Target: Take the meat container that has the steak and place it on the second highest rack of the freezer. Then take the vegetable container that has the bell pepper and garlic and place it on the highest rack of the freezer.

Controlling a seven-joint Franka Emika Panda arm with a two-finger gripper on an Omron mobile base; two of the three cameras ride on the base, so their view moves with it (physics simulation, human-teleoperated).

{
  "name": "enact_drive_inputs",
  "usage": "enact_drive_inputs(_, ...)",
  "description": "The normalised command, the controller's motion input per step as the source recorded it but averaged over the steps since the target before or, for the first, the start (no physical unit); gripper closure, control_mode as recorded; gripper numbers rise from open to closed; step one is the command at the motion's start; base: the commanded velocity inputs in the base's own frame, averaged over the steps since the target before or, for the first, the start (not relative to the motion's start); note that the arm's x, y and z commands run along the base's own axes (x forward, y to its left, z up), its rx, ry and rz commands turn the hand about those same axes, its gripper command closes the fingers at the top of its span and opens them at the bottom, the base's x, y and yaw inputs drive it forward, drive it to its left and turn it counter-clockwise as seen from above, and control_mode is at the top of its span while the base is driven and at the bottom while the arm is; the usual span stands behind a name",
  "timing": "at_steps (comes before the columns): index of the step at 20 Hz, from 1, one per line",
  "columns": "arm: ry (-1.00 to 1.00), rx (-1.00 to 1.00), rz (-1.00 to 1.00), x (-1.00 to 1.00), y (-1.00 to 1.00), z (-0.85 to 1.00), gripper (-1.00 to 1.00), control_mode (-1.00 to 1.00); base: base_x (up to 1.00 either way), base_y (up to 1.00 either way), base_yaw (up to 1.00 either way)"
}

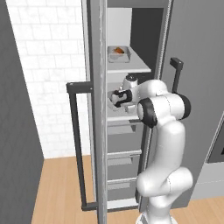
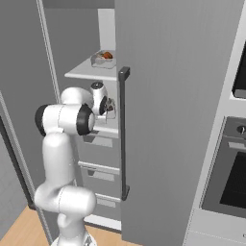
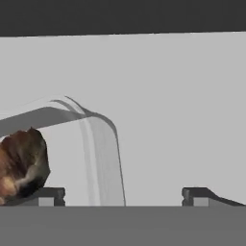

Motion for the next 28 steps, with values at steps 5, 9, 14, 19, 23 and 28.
enact_drive_inputs(5,-0.02,0.03,0.0,-0.7,-0.05,0.59,-1.0,-1.0,0.0,0.0,0.0)
enact_drive_inputs(9,-0.02,0.0,0.04,-0.8,0.0,0.45,-1.0,-1.0,0.0,0.0,0.0)
enact_drive_inputs(14,-0.02,0.0,0.01,-0.99,0.0,0.27,-1.0,-1.0,0.0,0.0,0.0)
enact_drive_inputs(19,-0.02,0.0,0.0,-1.0,0.0,0.24,-1.0,-1.0,0.0,0.0,0.0)
enact_drive_inputs(23,-0.11,0.0,0.0,-0.89,0.0,0.45,-1.0,-1.0,0.0,0.0,0.0)
enact_drive_inputs(28,-0.13,0.0,0.0,-0.51,0.0,0.5,-1.0,-1.0,0.0,0.0,0.0)
